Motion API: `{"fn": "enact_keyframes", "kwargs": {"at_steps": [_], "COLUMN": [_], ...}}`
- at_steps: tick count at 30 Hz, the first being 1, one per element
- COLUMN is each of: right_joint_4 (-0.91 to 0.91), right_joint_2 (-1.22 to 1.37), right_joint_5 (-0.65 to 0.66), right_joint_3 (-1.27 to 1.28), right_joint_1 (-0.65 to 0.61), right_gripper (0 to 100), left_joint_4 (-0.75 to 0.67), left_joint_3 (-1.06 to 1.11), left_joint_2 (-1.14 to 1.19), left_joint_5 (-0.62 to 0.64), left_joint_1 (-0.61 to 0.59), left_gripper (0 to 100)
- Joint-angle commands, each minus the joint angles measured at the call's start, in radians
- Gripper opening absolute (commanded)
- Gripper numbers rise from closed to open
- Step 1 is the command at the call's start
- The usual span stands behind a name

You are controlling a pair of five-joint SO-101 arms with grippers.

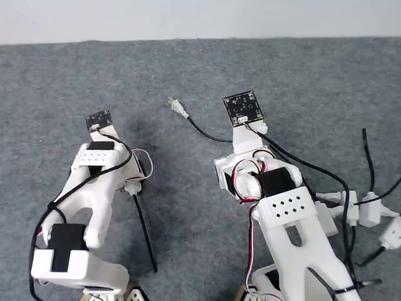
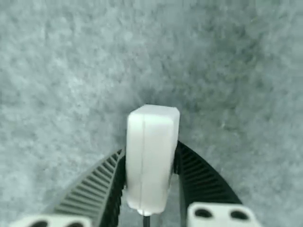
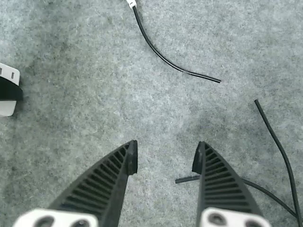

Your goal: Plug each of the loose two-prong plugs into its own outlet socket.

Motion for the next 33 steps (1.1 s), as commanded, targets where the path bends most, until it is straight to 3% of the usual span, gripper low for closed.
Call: {"fn": "enact_keyframes", "kwargs": {"at_steps": [1,8,15,22,28,33], "right_joint_4": [-0.007,-0.001,0.005,0.002,0.002,0.005], "right_joint_2": [-0.031,-0.039,-0.041,-0.041,-0.041,-0.041], "right_joint_5": [0.012,0.014,0.014,0.043,0.049,0.049], "right_joint_3": [-0.011,0.000,0.005,0.005,0.005,0.005], "right_joint_1": [0.004,-0.018,-0.041,-0.038,-0.038,-0.036], "right_gripper": [18.3,18.3,18.3,18.3,18.3,18.3], "left_joint_4": [0.011,0.011,0.006,0.008,0.003,-0.101], "left_joint_3": [-0.015,-0.030,0.099,0.171,0.170,0.174], "left_joint_2": [-0.017,-0.066,-0.249,-0.473,-0.583,-0.532], "left_joint_5": [-0.035,-0.120,-0.204,-0.264,-0.259,-0.204], "left_joint_1": [-0.023,-0.083,-0.144,-0.137,0.066,0.241], "left_gripper": [15,16,34,35,35,35]}}
